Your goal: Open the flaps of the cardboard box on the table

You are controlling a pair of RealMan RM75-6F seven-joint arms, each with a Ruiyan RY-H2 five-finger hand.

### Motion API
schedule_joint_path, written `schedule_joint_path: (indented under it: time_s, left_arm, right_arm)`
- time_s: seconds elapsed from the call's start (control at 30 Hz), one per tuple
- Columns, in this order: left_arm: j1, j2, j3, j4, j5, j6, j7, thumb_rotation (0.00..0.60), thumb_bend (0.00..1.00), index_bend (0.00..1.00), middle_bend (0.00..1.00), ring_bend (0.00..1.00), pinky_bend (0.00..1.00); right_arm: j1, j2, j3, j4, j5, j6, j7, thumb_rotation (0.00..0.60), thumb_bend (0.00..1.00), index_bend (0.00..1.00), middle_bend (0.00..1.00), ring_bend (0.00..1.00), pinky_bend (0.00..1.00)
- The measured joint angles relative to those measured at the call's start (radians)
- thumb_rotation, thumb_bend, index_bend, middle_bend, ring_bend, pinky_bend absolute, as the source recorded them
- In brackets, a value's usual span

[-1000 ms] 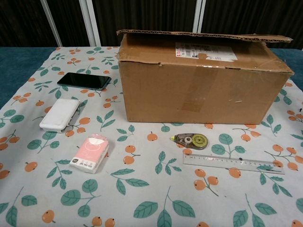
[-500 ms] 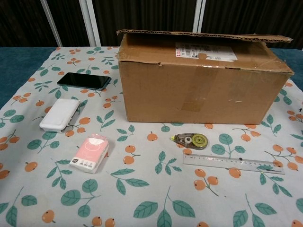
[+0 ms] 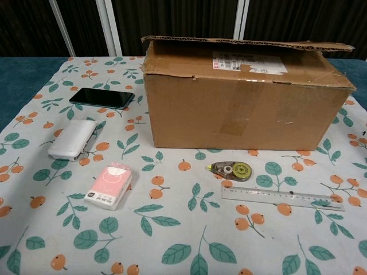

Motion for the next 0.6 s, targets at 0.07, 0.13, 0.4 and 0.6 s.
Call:
schedule_joint_path:
  time_s: [0.07, 0.13, 0.4, 0.6]
  left_arm:
    - [-0.027, 0.009, -0.029, -0.051, -0.026, -0.022, 0.038, 0.600, 0.11, 0.00, 0.00, 0.00, 0.01]
    - [-0.065, 0.016, -0.065, -0.099, -0.065, -0.050, 0.083, 0.600, 0.11, 0.00, 0.00, 0.00, 0.01]
    - [-0.246, -0.016, -0.196, -0.170, -0.256, -0.160, 0.291, 0.600, 0.12, 0.00, 0.00, 0.00, 0.01]
    - [-0.405, -0.106, -0.264, -0.153, -0.430, -0.236, 0.428, 0.600, 0.12, 0.00, 0.00, 0.00, 0.01]
  right_arm:
    - [0.001, 0.001, 0.002, -0.003, 0.008, -0.006, 0.007, 0.600, 0.38, 0.00, 0.00, 0.00, 0.21]
    - [0.001, 0.003, 0.005, -0.007, 0.018, -0.010, 0.018, 0.600, 0.38, 0.00, 0.00, 0.00, 0.21]
    - [0.000, 0.011, 0.017, -0.018, 0.051, -0.030, 0.059, 0.600, 0.38, 0.00, 0.00, 0.00, 0.21]
    - [0.003, 0.013, 0.021, -0.027, 0.065, -0.047, 0.072, 0.600, 0.38, 0.00, 0.00, 0.00, 0.21]
